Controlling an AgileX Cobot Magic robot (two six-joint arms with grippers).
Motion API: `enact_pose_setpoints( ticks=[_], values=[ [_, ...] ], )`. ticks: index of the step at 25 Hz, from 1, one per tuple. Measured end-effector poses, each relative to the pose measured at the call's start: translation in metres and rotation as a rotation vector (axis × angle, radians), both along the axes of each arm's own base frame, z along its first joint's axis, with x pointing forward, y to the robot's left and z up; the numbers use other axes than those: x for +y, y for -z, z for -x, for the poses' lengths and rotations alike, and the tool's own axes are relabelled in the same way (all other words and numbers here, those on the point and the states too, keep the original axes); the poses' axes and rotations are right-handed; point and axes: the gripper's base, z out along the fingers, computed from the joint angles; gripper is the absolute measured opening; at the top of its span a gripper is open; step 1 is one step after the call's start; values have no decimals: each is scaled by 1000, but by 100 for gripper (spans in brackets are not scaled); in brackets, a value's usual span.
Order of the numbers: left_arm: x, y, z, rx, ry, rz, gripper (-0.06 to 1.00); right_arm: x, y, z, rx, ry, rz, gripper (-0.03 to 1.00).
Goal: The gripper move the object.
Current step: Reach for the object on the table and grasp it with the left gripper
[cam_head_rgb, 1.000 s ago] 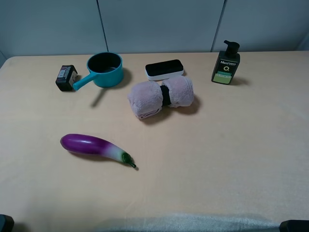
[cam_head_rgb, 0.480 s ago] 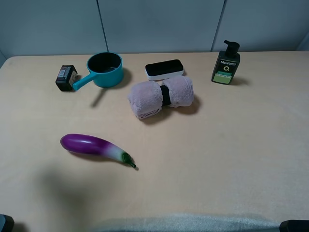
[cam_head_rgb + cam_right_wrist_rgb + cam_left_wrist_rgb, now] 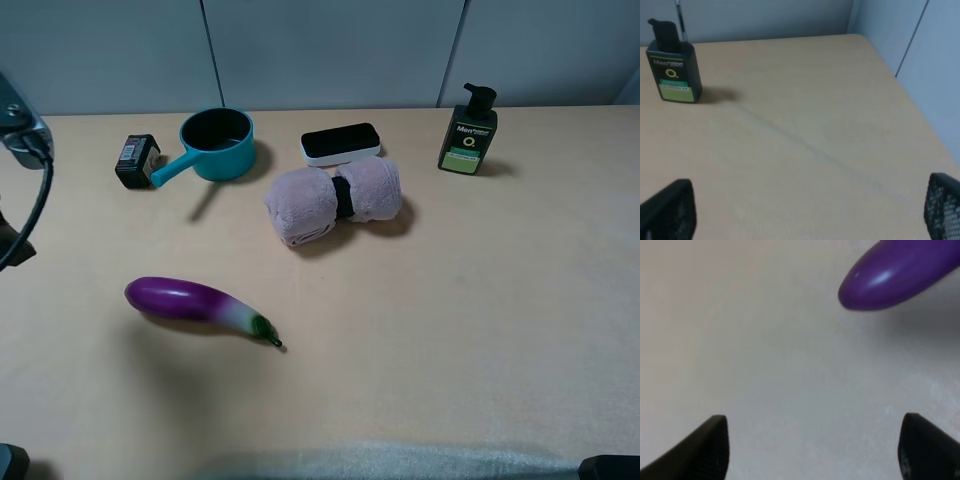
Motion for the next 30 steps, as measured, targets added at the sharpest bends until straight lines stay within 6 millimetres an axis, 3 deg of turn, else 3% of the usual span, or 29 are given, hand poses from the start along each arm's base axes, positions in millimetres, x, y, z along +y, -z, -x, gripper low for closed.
enact_pose_setpoints(
  ticks=[9,21,30],
  values=[
    [-42,0,-44,10,136,-20,76,0,0,0,0,0,0,69],
    [-140,21,-113,26,298,-17,76,0,0,0,0,0,0,69],
    [-201,44,-138,-14,379,47,76,0,0,0,0,0,0,69]
  ],
)
